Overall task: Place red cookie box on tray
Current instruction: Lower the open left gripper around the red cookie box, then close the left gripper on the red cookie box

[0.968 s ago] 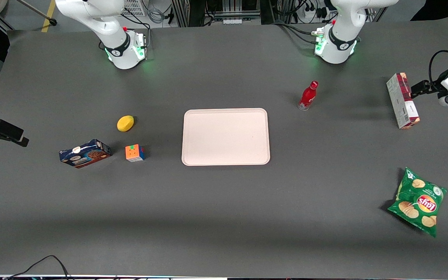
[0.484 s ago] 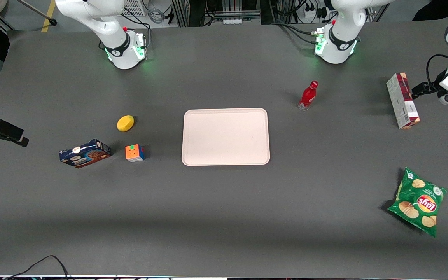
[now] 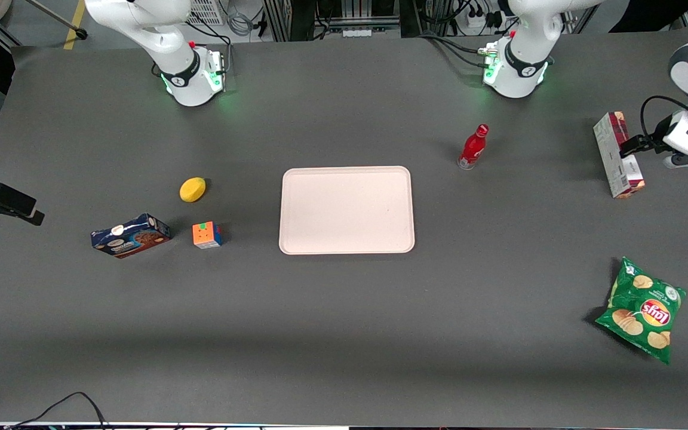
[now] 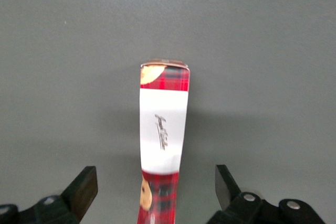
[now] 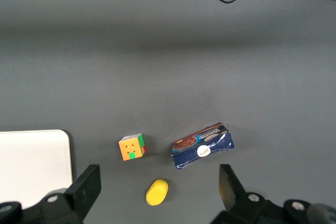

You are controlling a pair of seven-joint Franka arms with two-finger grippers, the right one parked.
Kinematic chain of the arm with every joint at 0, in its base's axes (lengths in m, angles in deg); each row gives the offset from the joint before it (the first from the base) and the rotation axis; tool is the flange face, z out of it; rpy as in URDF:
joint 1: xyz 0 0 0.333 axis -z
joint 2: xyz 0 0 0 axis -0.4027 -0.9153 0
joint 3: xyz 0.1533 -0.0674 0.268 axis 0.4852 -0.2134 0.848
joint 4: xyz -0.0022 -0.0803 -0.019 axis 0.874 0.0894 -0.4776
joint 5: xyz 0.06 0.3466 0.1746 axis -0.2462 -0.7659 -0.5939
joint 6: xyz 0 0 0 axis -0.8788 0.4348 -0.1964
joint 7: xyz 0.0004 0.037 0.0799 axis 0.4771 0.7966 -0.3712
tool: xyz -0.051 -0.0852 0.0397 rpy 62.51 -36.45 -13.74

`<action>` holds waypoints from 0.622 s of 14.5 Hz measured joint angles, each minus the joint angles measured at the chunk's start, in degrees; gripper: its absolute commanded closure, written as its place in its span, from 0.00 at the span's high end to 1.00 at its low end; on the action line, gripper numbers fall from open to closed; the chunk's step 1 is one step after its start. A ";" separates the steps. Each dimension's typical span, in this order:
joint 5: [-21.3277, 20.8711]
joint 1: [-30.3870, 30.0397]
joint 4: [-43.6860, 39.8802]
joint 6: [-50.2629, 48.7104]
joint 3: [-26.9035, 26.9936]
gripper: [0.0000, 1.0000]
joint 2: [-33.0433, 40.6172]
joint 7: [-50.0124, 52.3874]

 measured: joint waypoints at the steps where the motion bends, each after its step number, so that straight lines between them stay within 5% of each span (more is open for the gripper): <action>1: 0.03 -0.25 1.22 3.04 0.00 1.00 -1.14 0.04; 7: 0.18 -2.00 4.35 6.23 0.21 1.00 -3.99 0.17; 8: 0.18 -2.57 4.60 6.32 0.27 0.97 -3.99 0.17; 9: 0.18 -3.07 4.81 6.43 0.33 0.80 -3.99 0.14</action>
